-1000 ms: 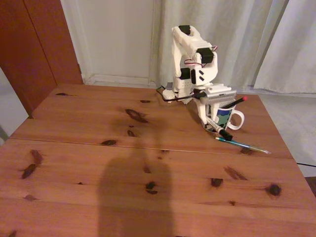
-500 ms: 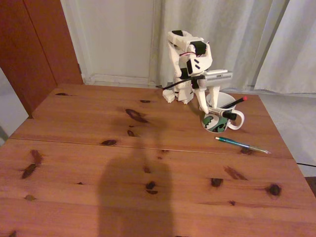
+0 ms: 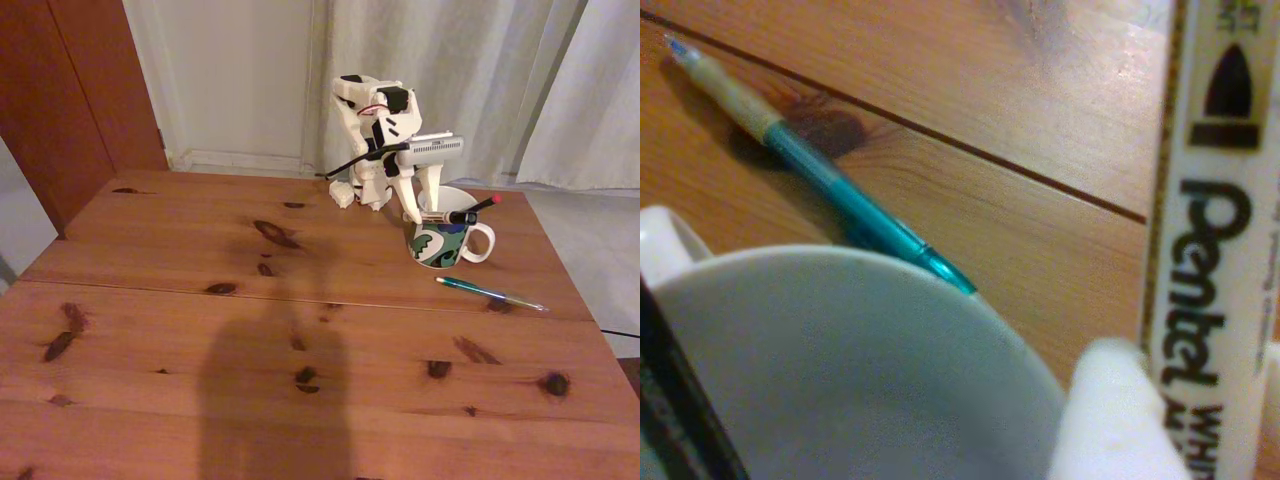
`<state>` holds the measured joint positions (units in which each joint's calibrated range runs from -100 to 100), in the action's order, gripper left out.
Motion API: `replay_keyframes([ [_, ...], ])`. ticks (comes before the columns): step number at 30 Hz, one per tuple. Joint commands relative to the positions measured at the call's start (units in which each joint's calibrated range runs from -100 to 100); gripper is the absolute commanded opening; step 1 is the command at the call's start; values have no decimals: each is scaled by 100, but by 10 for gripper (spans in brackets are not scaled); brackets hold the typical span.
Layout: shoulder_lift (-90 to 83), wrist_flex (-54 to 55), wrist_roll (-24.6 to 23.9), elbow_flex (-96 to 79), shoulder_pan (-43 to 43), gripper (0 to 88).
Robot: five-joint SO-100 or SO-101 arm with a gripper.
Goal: Clean up the desk and place the pens and markers into the cup
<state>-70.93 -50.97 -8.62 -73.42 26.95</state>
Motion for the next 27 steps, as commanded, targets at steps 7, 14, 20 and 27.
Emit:
replay_keyframes([
  [7, -11, 1, -8, 326, -94, 8],
  [14, -11, 18, 3, 299, -713, 8],
  [20, -93, 18, 13, 272, -1011, 8],
  [27, -1070, 78, 3, 272, -1011, 8],
])
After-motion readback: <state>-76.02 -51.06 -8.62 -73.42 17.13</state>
